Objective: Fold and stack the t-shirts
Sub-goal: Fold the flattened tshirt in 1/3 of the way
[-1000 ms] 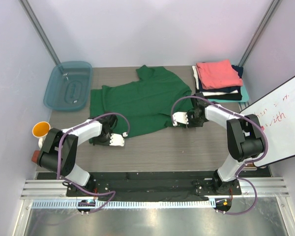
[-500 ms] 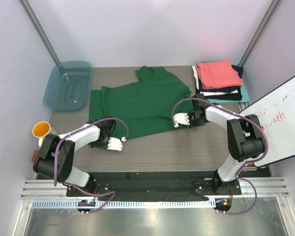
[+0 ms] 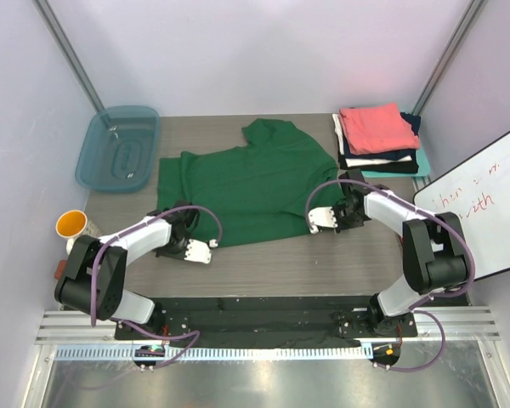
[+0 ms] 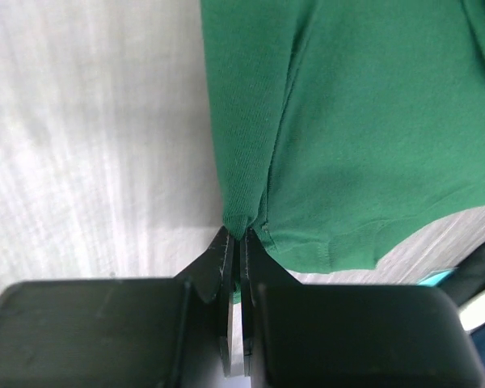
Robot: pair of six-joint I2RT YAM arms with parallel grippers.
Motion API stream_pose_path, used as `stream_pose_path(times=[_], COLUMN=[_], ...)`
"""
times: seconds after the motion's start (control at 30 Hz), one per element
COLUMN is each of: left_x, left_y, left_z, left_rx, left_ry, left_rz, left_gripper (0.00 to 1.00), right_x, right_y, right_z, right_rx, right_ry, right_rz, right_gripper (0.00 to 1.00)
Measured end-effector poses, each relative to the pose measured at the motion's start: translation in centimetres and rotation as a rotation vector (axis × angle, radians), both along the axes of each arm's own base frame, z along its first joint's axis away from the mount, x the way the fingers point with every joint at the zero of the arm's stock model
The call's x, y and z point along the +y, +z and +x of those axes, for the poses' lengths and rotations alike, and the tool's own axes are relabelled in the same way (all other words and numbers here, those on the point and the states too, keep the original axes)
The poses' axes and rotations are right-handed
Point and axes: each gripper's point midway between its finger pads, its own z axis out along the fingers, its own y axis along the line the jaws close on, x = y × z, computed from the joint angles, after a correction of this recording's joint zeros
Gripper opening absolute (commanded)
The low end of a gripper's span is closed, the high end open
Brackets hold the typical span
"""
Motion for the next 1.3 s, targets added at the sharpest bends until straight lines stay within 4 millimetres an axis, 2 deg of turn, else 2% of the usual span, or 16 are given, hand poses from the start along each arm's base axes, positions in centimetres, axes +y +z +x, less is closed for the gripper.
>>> stream_pose_path(times=[0.2, 0.3, 0.57, 0.63, 0.67, 0.7, 0.73, 0.77, 0.8, 0.83, 0.97, 1.03, 1.17, 1.23, 1.27, 1.3], left_x=[-0.8, -0.7, -0.1, -0.2, -0.2, -0.2, -0.2, -0.1, 0.0, 0.1, 0.5, 0.0, -2.1, -3.0, -3.3, -3.4], left_y=[0.9, 1.3, 0.6, 0.5, 0.6, 0.6, 0.6, 0.7, 0.7, 0.8, 1.7, 3.4, 9.1, 11.5, 12.3, 12.8], left_z=[-1.4, -2.7, -8.3, -9.2, -9.5, -9.7, -9.9, -10.1, -10.2, -10.2, -9.6, -8.3, -2.9, 0.0, 1.3, 2.7], left_rx=[0.018, 0.024, 0.115, 0.125, 0.125, 0.124, 0.122, 0.122, 0.120, 0.115, 0.074, 0.021, -0.225, -0.353, -0.406, -0.445], left_ry=[-0.031, -0.059, -0.167, -0.199, -0.211, -0.220, -0.235, -0.242, -0.245, -0.247, -0.224, -0.192, -0.110, -0.056, -0.026, 0.003], left_rz=[-0.070, -0.089, -0.100, -0.107, -0.112, -0.115, -0.115, -0.115, -0.112, -0.109, -0.086, -0.099, -0.187, -0.237, -0.259, -0.271], left_gripper=[0.00, 0.00, 0.00, 0.10, 0.32, 0.43, 0.49, 0.59, 0.63, 0.68, 0.71, 0.75, 0.76, 0.76, 0.72, 0.29], right_x=[-0.5, -0.1, 0.8, 0.7, 0.7, 0.7, 0.6, 0.5, 0.4, 0.3, 0.0, 0.3, 2.0, 3.1, 3.6, 4.3], right_y=[0.7, 1.1, 1.3, 1.2, 1.1, 1.1, 1.1, 1.1, 1.2, 1.3, 2.0, 3.2, 6.7, 8.3, 8.8, 9.1], right_z=[-3.1, -4.8, -9.9, -10.9, -11.3, -11.6, -12.0, -12.4, -12.7, -12.9, -13.2, -12.5, -8.9, -6.4, -5.2, -3.5], right_rx=[0.027, 0.032, 0.059, 0.069, 0.075, 0.078, 0.082, 0.086, 0.091, 0.092, 0.082, 0.053, -0.067, -0.132, -0.152, -0.175], right_ry=[0.025, 0.047, 0.097, 0.099, 0.102, 0.105, 0.109, 0.112, 0.114, 0.115, 0.112, 0.102, 0.034, -0.017, -0.044, -0.082], right_rz=[-0.013, -0.011, -0.004, -0.006, -0.008, -0.010, -0.013, -0.016, -0.023, -0.029, -0.037, -0.023, 0.057, 0.108, 0.128, 0.156], right_gripper=[0.07, 0.07, 0.08, 0.11, 0.13, 0.27, 0.34, 0.38, 0.45, 0.47, 0.52, 0.52, 0.47, 0.38, 0.31, 0.07])
